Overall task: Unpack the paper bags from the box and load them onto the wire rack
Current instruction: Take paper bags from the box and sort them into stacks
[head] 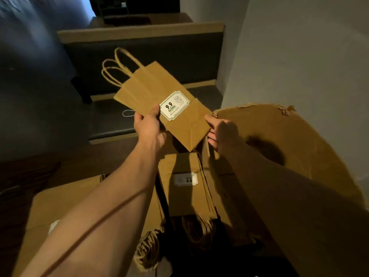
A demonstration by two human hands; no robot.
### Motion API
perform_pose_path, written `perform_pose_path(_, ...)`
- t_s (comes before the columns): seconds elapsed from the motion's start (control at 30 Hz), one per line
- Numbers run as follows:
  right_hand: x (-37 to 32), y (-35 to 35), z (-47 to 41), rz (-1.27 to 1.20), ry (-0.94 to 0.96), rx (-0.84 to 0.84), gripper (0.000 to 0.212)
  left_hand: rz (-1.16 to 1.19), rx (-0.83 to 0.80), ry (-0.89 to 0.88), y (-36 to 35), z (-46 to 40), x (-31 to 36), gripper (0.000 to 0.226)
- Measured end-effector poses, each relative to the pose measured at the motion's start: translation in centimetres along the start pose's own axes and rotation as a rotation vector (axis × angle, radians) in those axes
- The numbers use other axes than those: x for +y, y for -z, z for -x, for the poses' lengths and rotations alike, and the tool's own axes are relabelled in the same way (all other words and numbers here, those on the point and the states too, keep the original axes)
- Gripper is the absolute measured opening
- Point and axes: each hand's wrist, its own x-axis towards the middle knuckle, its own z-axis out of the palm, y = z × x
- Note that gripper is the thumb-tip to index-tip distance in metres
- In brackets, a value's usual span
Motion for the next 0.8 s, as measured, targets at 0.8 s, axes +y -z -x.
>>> perform_pose_path(0.8, 7.8, -20.0, 10.8, -0.574, -0.403, -0.363, 0.035, 0.06, 0.138, 0.195, 15.3, 1.1, 5.5, 0.011)
